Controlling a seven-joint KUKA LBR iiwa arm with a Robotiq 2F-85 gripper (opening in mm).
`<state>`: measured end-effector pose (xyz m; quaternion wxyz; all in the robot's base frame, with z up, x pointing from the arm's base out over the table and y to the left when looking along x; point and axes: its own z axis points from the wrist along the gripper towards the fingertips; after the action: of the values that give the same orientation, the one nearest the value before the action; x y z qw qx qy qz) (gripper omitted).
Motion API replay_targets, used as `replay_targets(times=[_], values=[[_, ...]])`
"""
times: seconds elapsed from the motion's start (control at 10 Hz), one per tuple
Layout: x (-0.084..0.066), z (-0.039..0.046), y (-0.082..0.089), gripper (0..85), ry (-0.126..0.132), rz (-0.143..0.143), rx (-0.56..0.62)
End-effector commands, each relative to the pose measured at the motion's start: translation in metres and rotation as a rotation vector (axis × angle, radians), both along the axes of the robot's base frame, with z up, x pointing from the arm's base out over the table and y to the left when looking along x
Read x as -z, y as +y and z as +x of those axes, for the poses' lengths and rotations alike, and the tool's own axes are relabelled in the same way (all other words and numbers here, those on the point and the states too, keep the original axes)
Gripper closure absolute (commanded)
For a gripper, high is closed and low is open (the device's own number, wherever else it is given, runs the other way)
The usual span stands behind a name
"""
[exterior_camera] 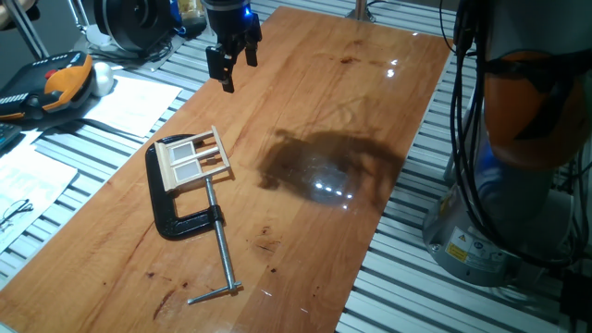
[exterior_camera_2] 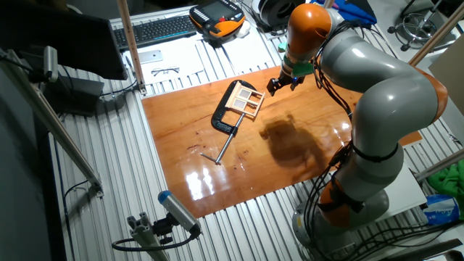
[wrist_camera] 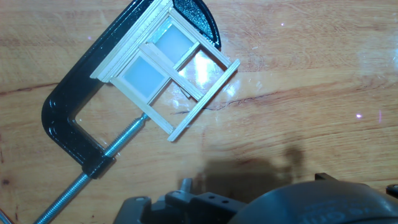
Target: Close a sliding window
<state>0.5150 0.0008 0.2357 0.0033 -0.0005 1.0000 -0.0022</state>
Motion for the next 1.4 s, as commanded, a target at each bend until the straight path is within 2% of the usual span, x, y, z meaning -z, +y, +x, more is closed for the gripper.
replay_targets(times=[0.0,0.6,1.0,1.3], values=[[-0.0004,-0.0001,0.0,85.0,-0.064,-0.132,0.005],[-0.0003,0.0003,0.0003,85.0,-0.065,-0.132,-0.002],[0.0005,0.0018,0.0006,85.0,-0.043,-0.121,-0.004],[0.0009,0.0025,0.0007,85.0,-0.014,-0.119,0.027]])
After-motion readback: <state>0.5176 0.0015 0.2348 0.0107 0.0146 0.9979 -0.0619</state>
